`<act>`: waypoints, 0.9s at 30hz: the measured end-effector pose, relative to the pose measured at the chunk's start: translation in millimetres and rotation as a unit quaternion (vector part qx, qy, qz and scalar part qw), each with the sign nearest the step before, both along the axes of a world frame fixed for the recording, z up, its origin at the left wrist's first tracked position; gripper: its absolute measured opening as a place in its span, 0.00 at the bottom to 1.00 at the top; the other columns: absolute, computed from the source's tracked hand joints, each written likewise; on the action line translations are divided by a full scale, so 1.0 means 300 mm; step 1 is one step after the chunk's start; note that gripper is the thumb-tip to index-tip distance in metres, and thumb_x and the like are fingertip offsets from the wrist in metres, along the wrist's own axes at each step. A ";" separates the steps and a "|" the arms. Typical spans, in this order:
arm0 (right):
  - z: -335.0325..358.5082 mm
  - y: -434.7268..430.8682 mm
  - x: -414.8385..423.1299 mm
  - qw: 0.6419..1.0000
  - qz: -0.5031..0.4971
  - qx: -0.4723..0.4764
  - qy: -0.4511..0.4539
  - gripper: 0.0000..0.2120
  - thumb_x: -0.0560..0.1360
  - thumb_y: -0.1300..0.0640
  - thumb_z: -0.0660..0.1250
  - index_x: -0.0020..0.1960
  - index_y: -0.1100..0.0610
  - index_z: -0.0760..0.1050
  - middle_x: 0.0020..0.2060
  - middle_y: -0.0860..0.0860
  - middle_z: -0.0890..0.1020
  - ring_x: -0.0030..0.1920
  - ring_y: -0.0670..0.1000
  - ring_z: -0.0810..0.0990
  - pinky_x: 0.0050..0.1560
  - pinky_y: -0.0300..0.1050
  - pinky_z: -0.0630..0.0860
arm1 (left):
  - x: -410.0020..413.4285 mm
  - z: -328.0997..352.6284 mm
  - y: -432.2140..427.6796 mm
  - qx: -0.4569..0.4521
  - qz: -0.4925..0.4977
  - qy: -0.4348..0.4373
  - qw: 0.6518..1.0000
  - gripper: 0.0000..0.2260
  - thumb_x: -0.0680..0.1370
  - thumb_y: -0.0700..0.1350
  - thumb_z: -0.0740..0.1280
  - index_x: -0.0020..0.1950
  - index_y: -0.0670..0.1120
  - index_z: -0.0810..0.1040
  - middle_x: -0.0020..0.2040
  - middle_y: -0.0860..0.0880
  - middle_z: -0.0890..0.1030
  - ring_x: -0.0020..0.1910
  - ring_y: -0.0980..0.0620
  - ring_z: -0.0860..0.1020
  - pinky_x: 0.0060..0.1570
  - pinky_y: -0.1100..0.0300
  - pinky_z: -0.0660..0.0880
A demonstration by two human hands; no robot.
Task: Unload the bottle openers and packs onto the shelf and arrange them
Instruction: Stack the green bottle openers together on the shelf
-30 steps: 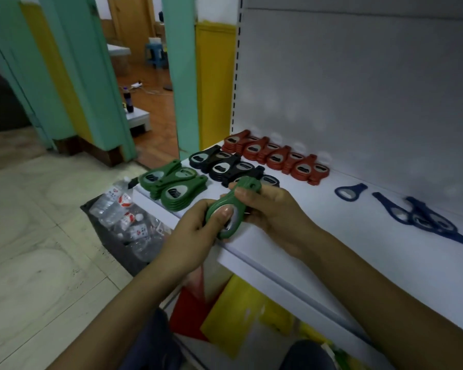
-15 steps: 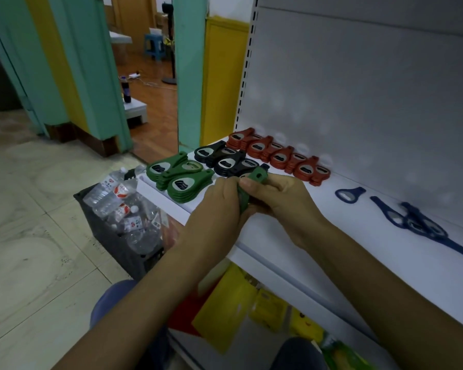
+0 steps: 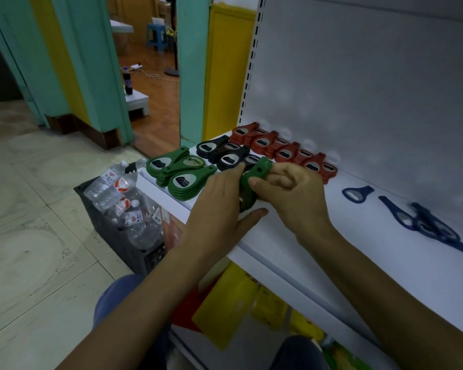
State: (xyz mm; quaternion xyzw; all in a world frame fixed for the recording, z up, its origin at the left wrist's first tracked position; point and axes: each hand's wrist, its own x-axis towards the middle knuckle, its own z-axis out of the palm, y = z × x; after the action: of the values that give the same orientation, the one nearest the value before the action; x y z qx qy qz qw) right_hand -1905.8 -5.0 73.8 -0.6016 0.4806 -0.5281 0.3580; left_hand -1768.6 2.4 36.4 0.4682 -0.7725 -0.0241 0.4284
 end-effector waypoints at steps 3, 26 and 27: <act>0.003 -0.013 0.017 0.985 -0.026 -0.102 0.134 0.15 0.69 0.56 0.75 0.55 0.56 0.79 0.44 0.43 0.83 0.44 0.40 0.83 0.46 0.33 0.79 | 0.051 -0.019 0.009 -0.034 0.036 0.021 0.999 0.31 0.73 0.49 0.70 0.70 0.37 0.65 0.61 0.39 0.75 0.61 0.44 0.70 0.61 0.61 0.62; -0.113 -0.034 0.112 0.839 0.038 -0.330 0.430 0.15 0.70 0.63 0.73 0.57 0.64 0.80 0.53 0.60 0.83 0.52 0.59 0.83 0.49 0.52 0.81 | 0.256 -0.183 -0.043 -0.093 0.093 -0.077 0.988 0.25 0.81 0.58 0.51 0.72 0.44 0.61 0.75 0.46 0.58 0.76 0.48 0.52 0.73 0.46 0.45; -0.107 -0.032 0.101 0.856 0.021 -0.322 0.405 0.10 0.73 0.61 0.71 0.53 0.64 0.81 0.49 0.59 0.83 0.50 0.58 0.82 0.49 0.51 0.80 | 0.259 -0.184 -0.047 -0.104 0.090 -0.081 0.987 0.24 0.81 0.57 0.52 0.72 0.45 0.61 0.74 0.46 0.59 0.75 0.48 0.53 0.73 0.45 0.46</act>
State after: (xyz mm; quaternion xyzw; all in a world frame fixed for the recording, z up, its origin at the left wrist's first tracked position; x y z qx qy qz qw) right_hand -1875.4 -14.5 41.8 -0.8539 0.3736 -0.3554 -0.0707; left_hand -1690.9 -11.7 -18.8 0.4890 -0.7577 0.1334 0.4111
